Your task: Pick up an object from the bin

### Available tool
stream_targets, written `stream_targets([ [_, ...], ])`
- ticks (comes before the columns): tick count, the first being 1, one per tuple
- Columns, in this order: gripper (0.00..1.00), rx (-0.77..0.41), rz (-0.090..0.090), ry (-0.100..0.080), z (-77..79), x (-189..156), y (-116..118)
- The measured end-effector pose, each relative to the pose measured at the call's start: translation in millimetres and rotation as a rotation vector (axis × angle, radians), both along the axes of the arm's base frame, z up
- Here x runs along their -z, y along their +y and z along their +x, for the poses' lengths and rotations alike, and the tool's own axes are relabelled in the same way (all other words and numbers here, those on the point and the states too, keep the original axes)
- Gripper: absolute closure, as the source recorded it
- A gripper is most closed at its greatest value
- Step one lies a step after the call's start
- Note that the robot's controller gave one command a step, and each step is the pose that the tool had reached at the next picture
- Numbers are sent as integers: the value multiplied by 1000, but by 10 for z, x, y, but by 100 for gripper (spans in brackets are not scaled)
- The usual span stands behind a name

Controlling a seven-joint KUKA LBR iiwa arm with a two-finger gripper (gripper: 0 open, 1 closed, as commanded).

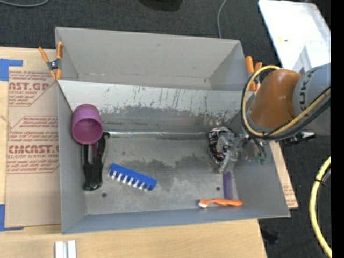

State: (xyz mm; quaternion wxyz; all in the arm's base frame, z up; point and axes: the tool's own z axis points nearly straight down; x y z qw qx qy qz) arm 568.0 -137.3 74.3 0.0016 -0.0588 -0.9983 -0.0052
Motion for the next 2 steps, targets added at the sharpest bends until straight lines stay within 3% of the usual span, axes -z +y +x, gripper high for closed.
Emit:
stream_targets([
  [1,0,13,11,31,27,24,-9],
  [2,100,17,1,-19,145,-52,-32],
])
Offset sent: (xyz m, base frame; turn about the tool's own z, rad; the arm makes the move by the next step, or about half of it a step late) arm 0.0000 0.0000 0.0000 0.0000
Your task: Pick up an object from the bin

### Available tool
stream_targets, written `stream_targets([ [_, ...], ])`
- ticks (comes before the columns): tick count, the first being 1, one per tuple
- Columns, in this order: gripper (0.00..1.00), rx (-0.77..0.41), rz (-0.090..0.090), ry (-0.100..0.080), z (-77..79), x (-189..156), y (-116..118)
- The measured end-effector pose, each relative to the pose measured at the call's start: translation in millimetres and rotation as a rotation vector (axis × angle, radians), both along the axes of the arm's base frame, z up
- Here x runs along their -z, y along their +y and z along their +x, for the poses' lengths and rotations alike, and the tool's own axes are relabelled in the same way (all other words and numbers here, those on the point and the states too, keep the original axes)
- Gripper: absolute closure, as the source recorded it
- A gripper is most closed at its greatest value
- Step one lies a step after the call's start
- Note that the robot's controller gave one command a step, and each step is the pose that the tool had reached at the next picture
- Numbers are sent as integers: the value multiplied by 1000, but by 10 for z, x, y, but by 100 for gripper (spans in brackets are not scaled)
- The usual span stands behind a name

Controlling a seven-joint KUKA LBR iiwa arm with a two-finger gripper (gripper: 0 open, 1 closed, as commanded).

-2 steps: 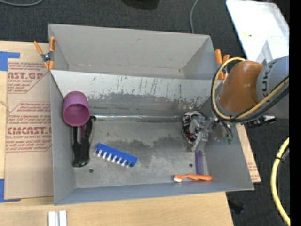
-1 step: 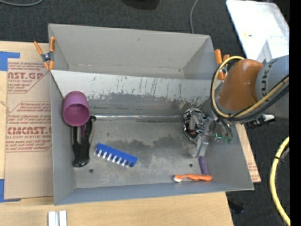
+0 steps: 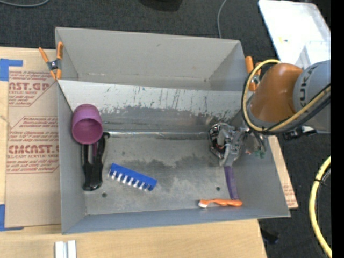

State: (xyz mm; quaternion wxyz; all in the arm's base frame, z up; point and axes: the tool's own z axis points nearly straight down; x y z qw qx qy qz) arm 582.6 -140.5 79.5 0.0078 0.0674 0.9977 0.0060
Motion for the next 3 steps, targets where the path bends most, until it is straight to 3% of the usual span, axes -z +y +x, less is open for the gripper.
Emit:
stream_targets([
  [2,100,19,6,4,4,0,-12],
  [3,100,59,20,13,59,9,-42],
])
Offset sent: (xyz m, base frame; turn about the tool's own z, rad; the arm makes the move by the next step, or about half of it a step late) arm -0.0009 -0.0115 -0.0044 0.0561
